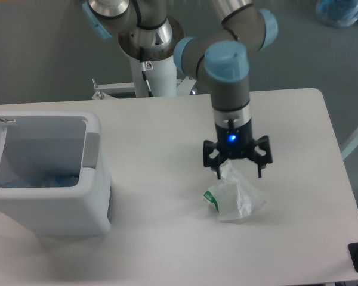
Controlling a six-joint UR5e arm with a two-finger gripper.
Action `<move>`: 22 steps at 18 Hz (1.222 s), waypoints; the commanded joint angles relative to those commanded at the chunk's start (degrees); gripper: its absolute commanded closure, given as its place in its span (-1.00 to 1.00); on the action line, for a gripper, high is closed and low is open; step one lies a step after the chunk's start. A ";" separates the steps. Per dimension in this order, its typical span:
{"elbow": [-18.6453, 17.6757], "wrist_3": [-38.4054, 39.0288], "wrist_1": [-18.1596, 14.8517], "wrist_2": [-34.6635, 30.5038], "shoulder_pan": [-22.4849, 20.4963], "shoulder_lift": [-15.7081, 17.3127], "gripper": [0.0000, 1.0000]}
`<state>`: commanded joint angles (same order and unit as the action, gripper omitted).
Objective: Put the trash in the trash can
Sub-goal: 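Move the open gripper over the crumpled plastic bag, then lower the gripper and pinch the plastic bag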
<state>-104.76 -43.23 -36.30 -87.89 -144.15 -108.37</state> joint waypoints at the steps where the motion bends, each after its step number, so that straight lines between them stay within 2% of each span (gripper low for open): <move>1: -0.35 -1.06 0.00 0.09 0.53 0.00 -0.97; 5: -2.20 -6.24 0.00 0.26 1.32 0.26 -0.97; 11: -2.29 -10.21 0.09 0.00 2.29 -0.35 -0.96; 13: -2.20 -10.12 0.09 -0.17 2.29 -1.14 -0.87; 19: -1.41 -10.39 0.18 -1.31 2.38 -3.16 -0.81; 22: -1.23 -10.65 0.18 -1.76 2.38 -3.43 -0.68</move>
<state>-106.00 -53.88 -36.12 -89.65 -141.77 -111.80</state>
